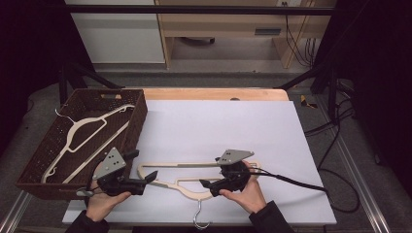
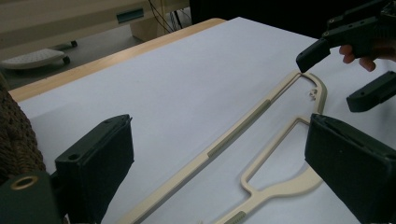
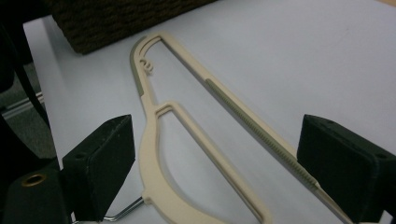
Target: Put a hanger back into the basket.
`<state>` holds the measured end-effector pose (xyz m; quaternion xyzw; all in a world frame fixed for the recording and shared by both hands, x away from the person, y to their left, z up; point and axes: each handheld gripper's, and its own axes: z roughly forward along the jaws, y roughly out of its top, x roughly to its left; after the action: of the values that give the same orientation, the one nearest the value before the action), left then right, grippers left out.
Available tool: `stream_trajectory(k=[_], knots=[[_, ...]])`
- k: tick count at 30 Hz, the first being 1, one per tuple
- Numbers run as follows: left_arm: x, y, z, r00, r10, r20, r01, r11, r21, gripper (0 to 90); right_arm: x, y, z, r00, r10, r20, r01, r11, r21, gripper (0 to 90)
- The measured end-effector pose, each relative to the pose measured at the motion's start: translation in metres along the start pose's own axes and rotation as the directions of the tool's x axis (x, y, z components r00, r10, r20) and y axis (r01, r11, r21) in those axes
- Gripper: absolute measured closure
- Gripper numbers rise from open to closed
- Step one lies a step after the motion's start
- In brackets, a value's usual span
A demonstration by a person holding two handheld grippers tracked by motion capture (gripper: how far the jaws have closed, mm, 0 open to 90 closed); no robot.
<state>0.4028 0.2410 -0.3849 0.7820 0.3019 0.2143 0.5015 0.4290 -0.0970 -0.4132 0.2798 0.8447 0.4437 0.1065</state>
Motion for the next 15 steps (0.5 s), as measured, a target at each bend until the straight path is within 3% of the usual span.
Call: stream_trajectory(k=[7,12,15], knots=[[-0.001,-0.003,0.007,0.9998,0.002,0.02,-0.002,0.9997,0.025,9.2,0.018,0.002,0.021,0.9992,-0.016,-0.037,0.019,0.997,0.08,16.9],[-0.001,-0.005,0.009,0.9998,0.001,0.022,-0.002,0.9993,0.038,9.8,0.027,-0.003,0.043,0.9967,-0.031,-0.074,0.042,0.987,0.156,23.0],[-0.001,-0.006,0.009,0.9997,0.003,0.026,-0.004,0.9993,0.038,9.8,0.031,-0.008,0.055,0.9959,-0.008,-0.09,0.025,0.981,0.191,26.4]])
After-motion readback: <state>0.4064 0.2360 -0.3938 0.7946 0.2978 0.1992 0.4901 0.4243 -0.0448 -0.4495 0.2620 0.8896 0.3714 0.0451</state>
